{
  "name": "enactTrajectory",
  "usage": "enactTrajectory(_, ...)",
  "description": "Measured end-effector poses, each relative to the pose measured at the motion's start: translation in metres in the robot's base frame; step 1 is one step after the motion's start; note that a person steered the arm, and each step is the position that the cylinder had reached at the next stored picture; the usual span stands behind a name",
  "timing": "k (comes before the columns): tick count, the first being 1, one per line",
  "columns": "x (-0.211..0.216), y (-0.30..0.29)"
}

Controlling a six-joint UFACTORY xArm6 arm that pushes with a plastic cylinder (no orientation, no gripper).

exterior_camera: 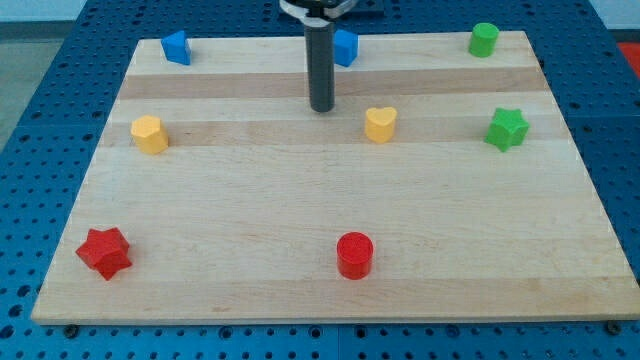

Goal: Place the heart parallel to the red circle

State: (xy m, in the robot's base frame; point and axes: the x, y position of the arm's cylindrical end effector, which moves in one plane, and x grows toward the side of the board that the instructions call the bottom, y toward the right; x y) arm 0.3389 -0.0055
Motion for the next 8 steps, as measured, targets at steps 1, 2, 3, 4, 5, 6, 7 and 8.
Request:
enactTrajectory(1,0.003,0.024)
enactTrajectory(2,0.014,0.044)
enactTrajectory(3,0.034,0.064)
enactTrajectory(4,0.058,0.072)
enactTrajectory(5,0.082,0.081)
enactTrajectory(6,0.104,0.093)
enactTrajectory(7,0.124,0.109)
enactTrajectory(8,0.145,0.122)
